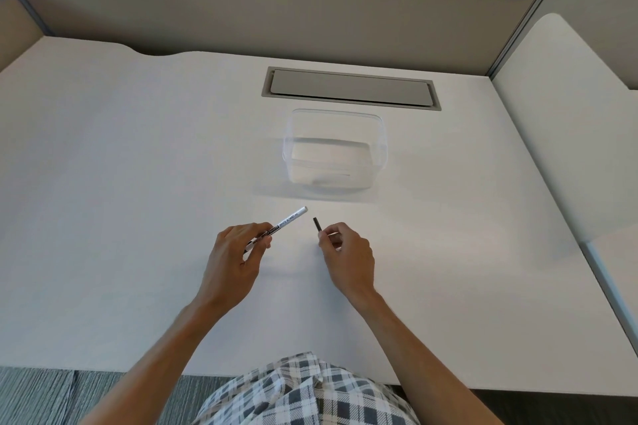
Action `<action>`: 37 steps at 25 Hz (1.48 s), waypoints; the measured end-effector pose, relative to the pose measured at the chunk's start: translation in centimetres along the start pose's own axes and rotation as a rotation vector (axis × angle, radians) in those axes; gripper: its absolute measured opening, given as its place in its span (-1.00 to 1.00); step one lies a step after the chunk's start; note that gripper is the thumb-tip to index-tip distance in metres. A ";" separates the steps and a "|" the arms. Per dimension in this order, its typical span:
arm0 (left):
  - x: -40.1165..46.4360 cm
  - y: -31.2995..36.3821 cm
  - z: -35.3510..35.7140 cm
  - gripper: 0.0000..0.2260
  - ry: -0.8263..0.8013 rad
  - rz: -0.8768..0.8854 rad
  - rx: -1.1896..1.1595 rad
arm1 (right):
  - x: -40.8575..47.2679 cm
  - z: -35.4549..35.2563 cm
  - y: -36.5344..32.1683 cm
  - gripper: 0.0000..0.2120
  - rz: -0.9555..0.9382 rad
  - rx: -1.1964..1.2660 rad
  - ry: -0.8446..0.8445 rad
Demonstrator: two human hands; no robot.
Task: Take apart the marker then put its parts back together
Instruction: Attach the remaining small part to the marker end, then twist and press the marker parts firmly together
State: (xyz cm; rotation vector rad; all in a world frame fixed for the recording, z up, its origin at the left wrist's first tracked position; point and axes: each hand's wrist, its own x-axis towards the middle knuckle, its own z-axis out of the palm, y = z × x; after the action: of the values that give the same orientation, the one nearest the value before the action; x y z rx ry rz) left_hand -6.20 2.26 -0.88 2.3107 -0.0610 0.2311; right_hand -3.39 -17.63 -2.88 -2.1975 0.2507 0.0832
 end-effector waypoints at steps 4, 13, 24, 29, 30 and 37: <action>0.0 -0.3 0.1 -0.88 0.023 0.019 0.022 | -0.3 -1.6 -0.6 -0.92 -0.033 0.394 0.008; 0.0 0.2 0.2 -0.86 0.072 0.059 0.035 | -1.0 -3.8 -1.7 -0.91 -0.158 0.489 0.034; 0.3 0.1 -0.6 -0.82 0.064 0.139 0.078 | -0.5 -5.5 -2.1 -0.89 -0.253 0.393 -0.027; 0.6 0.2 -0.7 -0.83 0.052 0.190 0.117 | -0.3 -5.9 -2.0 -0.84 -0.279 0.357 -0.083; 0.7 0.3 -0.7 -0.83 0.051 0.195 0.117 | -0.3 -5.9 -2.0 -0.83 -0.280 0.355 -0.092; 0.7 1.0 -0.8 -0.83 0.047 0.228 0.122 | -0.4 -5.7 -2.1 -0.89 -0.231 0.412 -0.096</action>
State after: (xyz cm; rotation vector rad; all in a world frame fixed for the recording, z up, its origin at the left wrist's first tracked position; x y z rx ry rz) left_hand -5.77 2.20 0.48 2.4181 -0.2951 0.4152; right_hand -3.52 -20.89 2.22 -1.7921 -0.0407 0.0068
